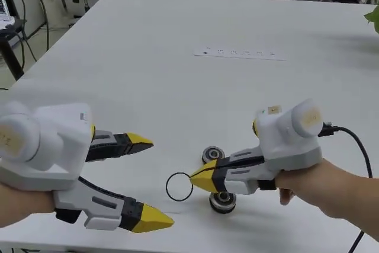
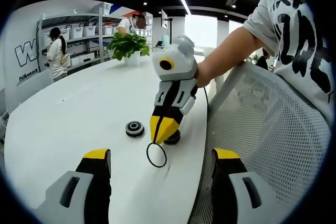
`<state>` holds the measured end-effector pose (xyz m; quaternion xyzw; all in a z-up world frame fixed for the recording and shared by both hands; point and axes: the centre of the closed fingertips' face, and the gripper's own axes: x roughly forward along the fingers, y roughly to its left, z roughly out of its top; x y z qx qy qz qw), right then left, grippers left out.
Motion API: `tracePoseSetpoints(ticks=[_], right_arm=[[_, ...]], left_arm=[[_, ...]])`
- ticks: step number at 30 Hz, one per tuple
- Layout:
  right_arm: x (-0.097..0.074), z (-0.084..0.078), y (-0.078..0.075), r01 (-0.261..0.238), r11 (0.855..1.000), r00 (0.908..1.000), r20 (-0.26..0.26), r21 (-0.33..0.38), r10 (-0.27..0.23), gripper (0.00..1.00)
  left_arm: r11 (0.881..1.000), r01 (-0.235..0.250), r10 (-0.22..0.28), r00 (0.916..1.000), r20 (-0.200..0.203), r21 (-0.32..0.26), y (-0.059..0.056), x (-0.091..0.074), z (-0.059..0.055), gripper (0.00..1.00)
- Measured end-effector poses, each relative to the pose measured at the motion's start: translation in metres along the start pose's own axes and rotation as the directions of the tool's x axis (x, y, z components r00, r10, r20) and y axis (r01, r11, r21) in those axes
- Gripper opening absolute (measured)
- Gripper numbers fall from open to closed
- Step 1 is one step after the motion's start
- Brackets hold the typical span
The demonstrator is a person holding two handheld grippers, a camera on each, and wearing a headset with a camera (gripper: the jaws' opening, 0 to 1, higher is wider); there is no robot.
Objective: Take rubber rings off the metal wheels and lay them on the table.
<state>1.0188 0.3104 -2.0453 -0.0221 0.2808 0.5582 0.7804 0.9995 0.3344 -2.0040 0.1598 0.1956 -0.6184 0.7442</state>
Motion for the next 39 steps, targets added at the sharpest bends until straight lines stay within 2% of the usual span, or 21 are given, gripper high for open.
tracePoseSetpoints(ticks=[8,18,24,32,39], right_arm=[[0.010,-0.008,-0.006,0.035,0.999,0.9989,-0.030,0.011,-0.035,0.00],[0.009,-0.009,-0.011,0.065,0.998,0.9973,-0.034,-0.005,-0.065,0.00],[0.008,-0.010,-0.011,0.070,0.997,0.9968,-0.037,-0.019,-0.071,0.06],[-0.001,-0.001,-0.011,0.071,0.997,0.9975,0.003,-0.009,-0.071,0.11],[-0.019,0.010,-0.011,0.079,0.997,0.9953,0.057,-0.010,-0.078,0.14]], left_arm=[[1.000,-0.002,0.002,1.0000,-0.009,-0.002,0.000,-0.003,-0.004,0.76],[1.000,0.003,-0.003,0.9999,-0.012,-0.006,0.000,-0.005,-0.004,0.76],[1.000,0.006,-0.006,0.9999,-0.012,-0.002,0.000,-0.004,-0.003,0.76],[1.000,0.018,-0.018,0.9998,-0.005,-0.008,-0.002,-0.001,0.000,0.76],[1.000,0.030,-0.030,0.9995,-0.010,0.000,-0.005,0.001,0.002,0.76]])
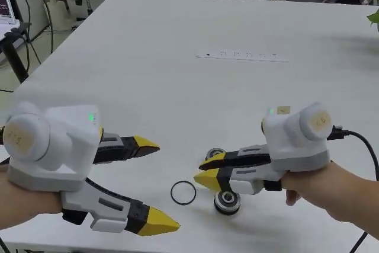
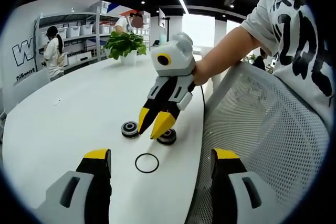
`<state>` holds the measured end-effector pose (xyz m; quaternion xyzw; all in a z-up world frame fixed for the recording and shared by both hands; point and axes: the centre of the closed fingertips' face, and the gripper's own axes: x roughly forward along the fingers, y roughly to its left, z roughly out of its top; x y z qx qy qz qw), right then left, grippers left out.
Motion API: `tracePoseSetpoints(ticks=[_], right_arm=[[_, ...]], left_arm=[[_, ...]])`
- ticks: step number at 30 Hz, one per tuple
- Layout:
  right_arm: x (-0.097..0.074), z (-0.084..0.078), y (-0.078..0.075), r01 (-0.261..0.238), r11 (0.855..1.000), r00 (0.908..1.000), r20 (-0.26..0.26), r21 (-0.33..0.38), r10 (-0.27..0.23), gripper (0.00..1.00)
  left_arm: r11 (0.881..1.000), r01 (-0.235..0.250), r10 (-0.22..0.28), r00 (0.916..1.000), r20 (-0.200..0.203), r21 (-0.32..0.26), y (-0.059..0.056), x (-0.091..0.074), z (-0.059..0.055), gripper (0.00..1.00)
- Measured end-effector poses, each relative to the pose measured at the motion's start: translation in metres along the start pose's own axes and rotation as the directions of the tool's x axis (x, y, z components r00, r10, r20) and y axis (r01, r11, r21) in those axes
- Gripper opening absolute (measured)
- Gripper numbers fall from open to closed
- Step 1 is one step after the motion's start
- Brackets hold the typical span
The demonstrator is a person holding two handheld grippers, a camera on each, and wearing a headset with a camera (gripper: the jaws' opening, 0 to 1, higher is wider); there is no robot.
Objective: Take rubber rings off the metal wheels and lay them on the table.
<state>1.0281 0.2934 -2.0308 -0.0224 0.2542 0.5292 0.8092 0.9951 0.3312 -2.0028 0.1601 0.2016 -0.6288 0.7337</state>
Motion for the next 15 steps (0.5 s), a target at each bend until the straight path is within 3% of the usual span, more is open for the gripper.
tracePoseSetpoints(ticks=[15], right_arm=[[-0.031,-0.003,-0.003,0.017,1.000,0.9995,0.027,-0.008,-0.017,0.18]], left_arm=[[0.998,0.057,-0.057,0.9984,-0.005,0.030,-0.007,0.020,0.013,0.73]])
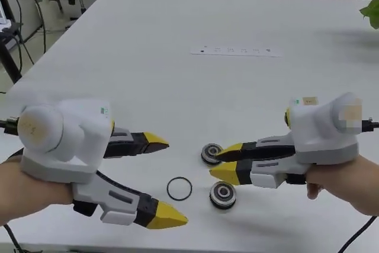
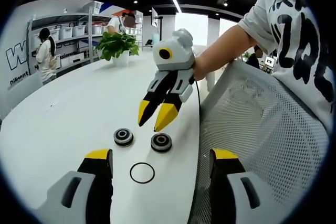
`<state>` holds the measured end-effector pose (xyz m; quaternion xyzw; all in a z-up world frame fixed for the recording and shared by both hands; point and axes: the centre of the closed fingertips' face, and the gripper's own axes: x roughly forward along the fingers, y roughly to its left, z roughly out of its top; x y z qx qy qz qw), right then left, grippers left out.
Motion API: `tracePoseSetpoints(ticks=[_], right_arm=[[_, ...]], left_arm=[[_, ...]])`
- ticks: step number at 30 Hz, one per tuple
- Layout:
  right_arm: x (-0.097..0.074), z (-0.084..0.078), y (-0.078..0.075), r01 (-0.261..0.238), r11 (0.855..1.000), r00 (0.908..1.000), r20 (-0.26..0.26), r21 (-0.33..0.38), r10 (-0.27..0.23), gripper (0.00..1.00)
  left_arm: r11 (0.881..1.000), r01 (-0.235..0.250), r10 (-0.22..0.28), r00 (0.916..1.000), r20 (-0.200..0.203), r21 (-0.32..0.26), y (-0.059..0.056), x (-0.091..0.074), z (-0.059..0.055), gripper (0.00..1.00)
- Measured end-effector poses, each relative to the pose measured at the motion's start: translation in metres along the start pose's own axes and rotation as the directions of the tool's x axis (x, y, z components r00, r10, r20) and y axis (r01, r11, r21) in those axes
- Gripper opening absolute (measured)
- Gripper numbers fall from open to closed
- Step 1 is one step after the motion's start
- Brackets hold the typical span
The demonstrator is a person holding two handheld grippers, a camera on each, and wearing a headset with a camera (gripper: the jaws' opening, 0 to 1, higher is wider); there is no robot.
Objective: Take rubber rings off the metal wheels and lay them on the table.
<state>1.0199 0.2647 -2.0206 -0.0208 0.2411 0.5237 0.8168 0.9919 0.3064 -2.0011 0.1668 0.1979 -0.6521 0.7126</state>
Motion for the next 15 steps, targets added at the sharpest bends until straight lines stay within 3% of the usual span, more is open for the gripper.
tracePoseSetpoints(ticks=[5,15], right_arm=[[-0.008,-0.002,-0.003,0.009,1.000,1.0000,0.000,-0.014,-0.009,0.19],[-0.016,-0.016,0.001,0.015,0.999,0.9994,-0.030,-0.044,-0.017,0.22]], left_arm=[[1.000,0.022,-0.022,0.9998,-0.004,0.011,0.000,0.012,0.005,0.70],[0.998,0.065,-0.064,0.9973,-0.037,0.016,-0.002,0.029,0.002,0.65]])
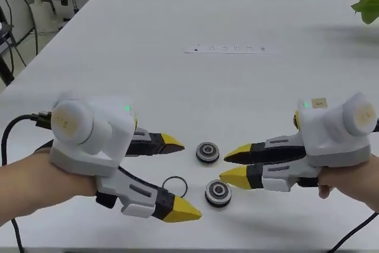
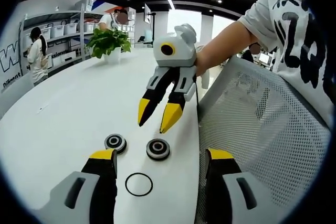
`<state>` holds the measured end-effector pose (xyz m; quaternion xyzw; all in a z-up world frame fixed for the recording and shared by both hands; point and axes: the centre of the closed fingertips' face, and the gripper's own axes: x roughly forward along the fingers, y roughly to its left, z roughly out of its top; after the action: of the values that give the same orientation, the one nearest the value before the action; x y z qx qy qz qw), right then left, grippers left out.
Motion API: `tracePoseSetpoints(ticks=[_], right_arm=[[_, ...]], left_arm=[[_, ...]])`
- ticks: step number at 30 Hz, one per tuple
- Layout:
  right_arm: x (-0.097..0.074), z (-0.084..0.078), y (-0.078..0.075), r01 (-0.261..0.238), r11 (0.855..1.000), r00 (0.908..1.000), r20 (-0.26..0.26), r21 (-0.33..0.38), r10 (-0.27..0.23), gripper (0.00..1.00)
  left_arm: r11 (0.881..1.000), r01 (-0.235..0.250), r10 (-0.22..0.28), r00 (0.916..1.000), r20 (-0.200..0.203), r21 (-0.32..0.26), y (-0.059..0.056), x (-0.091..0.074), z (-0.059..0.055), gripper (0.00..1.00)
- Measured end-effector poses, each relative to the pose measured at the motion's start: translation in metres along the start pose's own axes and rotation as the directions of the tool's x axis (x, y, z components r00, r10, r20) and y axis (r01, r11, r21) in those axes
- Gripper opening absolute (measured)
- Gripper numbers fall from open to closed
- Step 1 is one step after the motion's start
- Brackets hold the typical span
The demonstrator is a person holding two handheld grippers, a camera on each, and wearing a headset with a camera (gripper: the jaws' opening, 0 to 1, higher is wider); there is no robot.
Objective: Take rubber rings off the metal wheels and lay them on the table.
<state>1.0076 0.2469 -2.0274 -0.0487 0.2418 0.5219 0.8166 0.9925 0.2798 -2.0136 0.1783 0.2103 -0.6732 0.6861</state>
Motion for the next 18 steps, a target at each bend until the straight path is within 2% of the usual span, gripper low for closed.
tracePoseSetpoints(ticks=[8,18], right_arm=[[-0.004,-0.014,0.001,-0.001,1.000,0.9994,-0.035,-0.010,0.001,0.24],[-0.005,-0.033,-0.002,-0.009,0.999,0.9964,-0.085,-0.032,0.006,0.24]], left_arm=[[0.999,0.025,-0.024,0.9997,0.004,-0.028,0.001,0.008,0.001,0.63],[0.998,0.051,-0.051,0.9986,-0.014,-0.021,-0.001,0.018,-0.001,0.58]])
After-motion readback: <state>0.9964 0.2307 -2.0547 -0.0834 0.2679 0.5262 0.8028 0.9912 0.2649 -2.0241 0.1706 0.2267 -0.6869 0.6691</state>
